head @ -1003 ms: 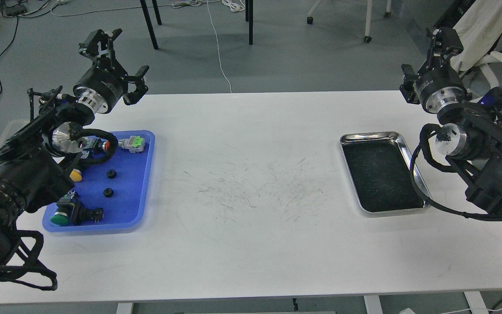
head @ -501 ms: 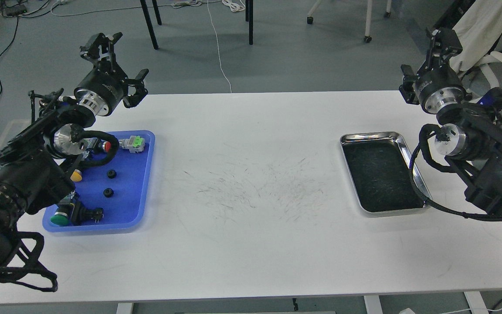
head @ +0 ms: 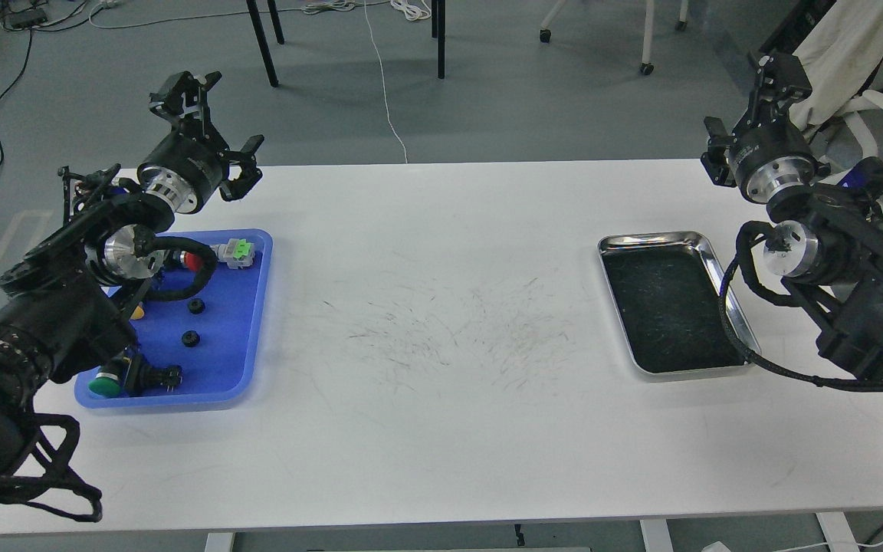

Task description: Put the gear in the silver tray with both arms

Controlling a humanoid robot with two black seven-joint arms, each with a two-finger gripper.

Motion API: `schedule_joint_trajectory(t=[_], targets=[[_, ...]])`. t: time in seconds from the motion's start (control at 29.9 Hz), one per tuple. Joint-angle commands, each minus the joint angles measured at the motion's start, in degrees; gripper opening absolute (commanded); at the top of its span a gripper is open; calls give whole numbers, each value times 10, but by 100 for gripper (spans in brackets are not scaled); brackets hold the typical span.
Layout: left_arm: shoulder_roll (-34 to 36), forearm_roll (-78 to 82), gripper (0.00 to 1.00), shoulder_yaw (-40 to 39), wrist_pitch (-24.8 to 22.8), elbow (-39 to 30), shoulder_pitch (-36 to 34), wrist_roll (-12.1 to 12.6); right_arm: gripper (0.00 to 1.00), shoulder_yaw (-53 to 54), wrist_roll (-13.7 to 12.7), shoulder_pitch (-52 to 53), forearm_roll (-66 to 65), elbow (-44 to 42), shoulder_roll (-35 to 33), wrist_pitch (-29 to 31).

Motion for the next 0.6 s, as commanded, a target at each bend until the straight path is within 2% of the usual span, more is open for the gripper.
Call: schedule_joint_trajectory(t=[0.0, 0.1, 0.23, 0.33, 0.43, 0.57], targets=[[3, 18, 99, 26, -12, -6, 0, 3, 99, 0, 0, 0, 0, -1, 0, 0], [11, 44, 99, 81, -20, -9, -11, 2, 99, 0, 0, 0, 0, -2, 1, 0], [27, 44, 99, 110, -23, -11, -34, -4, 99, 0, 1, 0, 0, -1, 1, 0], [38, 51, 99, 145, -19, -20, -52, 4, 99, 0, 1, 0, 0, -1, 0, 0], [46, 51, 99, 225, -9, -15, -86, -6, 99, 0, 2, 0, 0, -1, 0, 0], [57, 53, 99, 252, -4, -14, -102, -18, 99, 0, 2, -1, 0, 0, 2, 0]])
